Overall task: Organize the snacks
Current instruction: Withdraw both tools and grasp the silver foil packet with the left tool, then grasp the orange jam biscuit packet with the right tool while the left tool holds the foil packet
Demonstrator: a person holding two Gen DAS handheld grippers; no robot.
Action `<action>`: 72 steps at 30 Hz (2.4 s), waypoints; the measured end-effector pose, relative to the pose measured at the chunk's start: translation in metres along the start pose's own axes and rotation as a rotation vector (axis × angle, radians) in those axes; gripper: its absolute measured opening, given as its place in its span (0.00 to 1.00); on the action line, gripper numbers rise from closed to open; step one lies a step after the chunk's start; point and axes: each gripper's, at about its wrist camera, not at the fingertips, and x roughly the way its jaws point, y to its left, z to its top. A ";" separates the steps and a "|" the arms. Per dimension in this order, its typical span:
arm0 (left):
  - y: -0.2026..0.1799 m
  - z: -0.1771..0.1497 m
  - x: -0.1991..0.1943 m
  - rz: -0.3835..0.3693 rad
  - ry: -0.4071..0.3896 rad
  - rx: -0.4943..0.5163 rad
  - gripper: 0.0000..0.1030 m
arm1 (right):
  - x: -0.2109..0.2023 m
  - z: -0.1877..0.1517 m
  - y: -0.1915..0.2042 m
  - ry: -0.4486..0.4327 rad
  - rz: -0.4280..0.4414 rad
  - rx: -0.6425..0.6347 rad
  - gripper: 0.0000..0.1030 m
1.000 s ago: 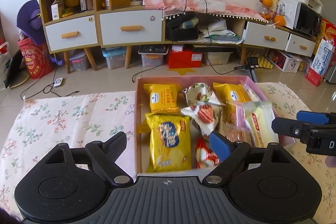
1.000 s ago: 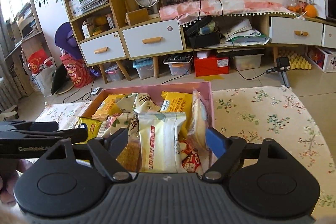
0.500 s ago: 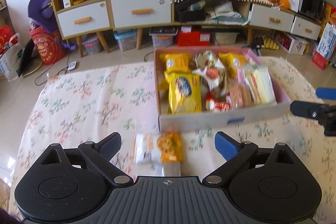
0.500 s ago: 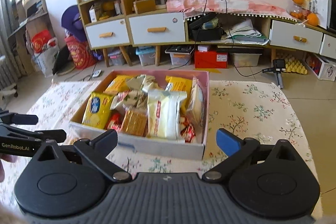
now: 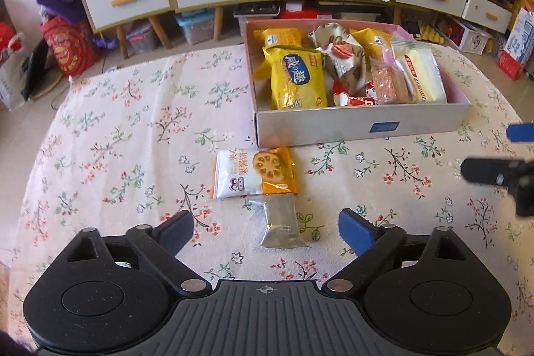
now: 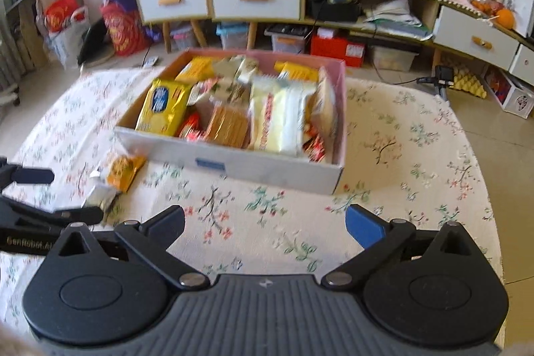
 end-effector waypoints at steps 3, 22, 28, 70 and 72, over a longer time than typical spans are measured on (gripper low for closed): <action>0.001 0.002 0.005 -0.009 0.005 0.000 0.80 | 0.006 -0.001 0.005 0.024 -0.002 -0.009 1.00; 0.029 -0.001 0.014 -0.013 0.032 -0.030 0.16 | 0.029 0.009 0.040 0.066 0.033 -0.002 1.00; 0.057 -0.007 0.008 0.020 0.019 -0.048 0.15 | 0.034 0.009 0.062 0.034 0.101 -0.041 0.98; 0.141 -0.033 0.007 0.059 0.045 -0.183 0.20 | 0.080 0.025 0.153 -0.050 0.269 -0.273 0.71; 0.142 -0.034 0.007 0.059 0.048 -0.185 0.20 | 0.085 0.027 0.159 -0.052 0.261 -0.269 0.69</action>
